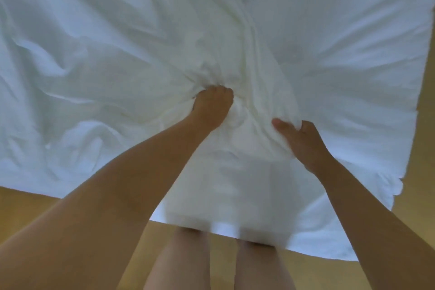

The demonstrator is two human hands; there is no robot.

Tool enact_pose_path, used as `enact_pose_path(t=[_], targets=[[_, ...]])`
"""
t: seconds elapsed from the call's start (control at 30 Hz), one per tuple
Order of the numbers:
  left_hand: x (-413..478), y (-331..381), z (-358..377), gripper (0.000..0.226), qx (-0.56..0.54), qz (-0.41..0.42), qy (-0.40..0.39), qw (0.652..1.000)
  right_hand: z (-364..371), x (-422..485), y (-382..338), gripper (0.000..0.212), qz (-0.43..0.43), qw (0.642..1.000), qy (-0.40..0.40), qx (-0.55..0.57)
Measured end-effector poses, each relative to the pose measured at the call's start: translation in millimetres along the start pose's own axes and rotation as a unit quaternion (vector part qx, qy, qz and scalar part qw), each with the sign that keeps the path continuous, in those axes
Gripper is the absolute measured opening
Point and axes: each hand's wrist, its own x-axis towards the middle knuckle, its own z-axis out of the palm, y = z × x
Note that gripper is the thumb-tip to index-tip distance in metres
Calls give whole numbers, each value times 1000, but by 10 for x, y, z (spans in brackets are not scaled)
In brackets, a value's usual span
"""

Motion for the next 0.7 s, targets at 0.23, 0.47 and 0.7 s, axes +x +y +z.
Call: enact_pose_path(t=[0.23, 0.47, 0.7], targets=[[-516, -247, -527, 27, -134, -150, 36, 979, -836, -261, -489, 27, -59, 976, -145, 151], [-1104, -60, -983, 17, -143, -328, 121, 926, -1950, -293, -463, 30, -109, 972, -161, 130], [-1053, 542, -344, 36, -187, -312, 73, 929, -1730, 97, 543, 20, -18, 995, -42, -86]])
